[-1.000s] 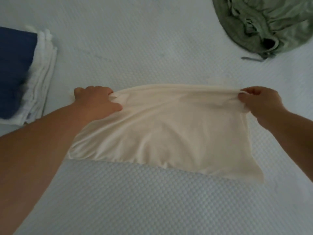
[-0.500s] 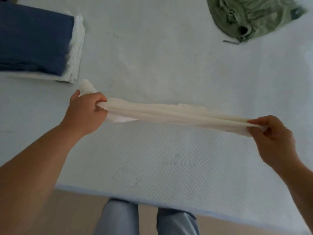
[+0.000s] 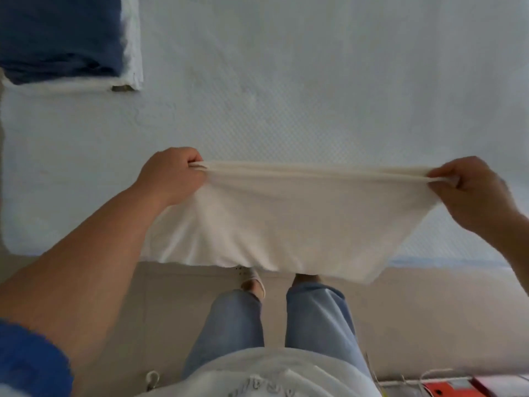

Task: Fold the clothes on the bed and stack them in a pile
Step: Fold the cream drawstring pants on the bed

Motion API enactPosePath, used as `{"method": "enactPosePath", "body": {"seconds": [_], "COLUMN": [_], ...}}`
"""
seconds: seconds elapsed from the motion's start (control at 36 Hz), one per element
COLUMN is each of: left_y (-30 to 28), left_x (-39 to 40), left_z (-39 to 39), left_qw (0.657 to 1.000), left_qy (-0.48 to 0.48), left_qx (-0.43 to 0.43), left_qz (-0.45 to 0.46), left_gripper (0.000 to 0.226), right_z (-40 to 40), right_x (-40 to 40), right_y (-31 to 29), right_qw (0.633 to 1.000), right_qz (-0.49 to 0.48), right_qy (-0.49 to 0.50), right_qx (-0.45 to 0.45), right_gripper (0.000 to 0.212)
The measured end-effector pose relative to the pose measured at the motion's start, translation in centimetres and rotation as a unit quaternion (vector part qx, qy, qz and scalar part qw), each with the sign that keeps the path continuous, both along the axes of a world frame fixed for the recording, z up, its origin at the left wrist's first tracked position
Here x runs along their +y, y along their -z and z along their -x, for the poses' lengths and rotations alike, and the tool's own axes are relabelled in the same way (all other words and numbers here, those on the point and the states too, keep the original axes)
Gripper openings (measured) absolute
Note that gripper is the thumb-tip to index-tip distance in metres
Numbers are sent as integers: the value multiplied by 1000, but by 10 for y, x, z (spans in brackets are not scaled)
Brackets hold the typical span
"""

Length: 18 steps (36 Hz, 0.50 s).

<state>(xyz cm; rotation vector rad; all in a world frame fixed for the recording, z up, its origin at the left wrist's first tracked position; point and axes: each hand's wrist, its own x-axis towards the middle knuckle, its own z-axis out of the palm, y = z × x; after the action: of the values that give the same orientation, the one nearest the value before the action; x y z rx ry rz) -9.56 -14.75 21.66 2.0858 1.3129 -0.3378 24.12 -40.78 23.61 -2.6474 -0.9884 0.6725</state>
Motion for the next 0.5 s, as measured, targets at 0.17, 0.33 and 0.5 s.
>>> {"method": "enactPosePath", "body": {"seconds": [0.17,0.33,0.5], "left_y": [104,153,153], "left_x": [6,30,31], "left_z": [-36,-72,-99], "left_qw": [993,973,966], "left_qy": [-19,-47,-68], "left_qx": [76,115,175], "left_qz": [-94,-197,-175], "left_gripper": [19,24,30], "right_z": [-23,-59,-79], "right_x": [40,72,84], "right_y": [90,153,176], "right_qw": [997,998,996], "right_qz": [77,45,45], "right_qy": [-1,19,72], "right_qx": [-21,-31,32], "right_gripper": [20,25,26]}}
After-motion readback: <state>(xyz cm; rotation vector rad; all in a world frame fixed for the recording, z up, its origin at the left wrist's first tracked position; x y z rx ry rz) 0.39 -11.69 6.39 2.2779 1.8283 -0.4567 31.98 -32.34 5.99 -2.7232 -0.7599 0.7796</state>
